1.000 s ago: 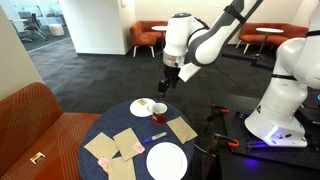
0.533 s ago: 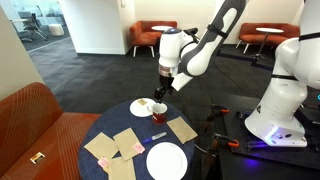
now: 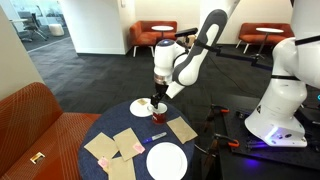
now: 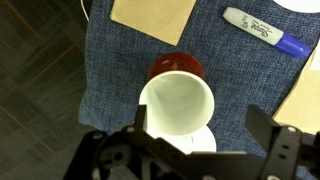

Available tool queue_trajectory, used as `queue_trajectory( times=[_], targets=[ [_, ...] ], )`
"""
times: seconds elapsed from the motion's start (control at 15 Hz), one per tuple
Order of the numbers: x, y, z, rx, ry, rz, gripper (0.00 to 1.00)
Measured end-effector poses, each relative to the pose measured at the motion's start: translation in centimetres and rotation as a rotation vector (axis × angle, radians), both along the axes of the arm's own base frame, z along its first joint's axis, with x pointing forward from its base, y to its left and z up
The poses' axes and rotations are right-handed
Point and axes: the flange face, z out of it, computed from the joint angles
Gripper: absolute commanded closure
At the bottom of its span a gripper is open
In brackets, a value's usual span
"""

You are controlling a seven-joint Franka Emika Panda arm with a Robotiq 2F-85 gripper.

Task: Move the mug forward

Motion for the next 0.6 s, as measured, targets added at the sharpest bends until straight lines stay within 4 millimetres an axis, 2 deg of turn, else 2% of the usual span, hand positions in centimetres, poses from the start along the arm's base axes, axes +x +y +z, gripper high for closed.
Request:
queue_trajectory(
  times=[0.6],
  targets=[
    [3.3, 0.2, -4.0, 0.002, 0.022, -0.052, 0.0]
  ],
)
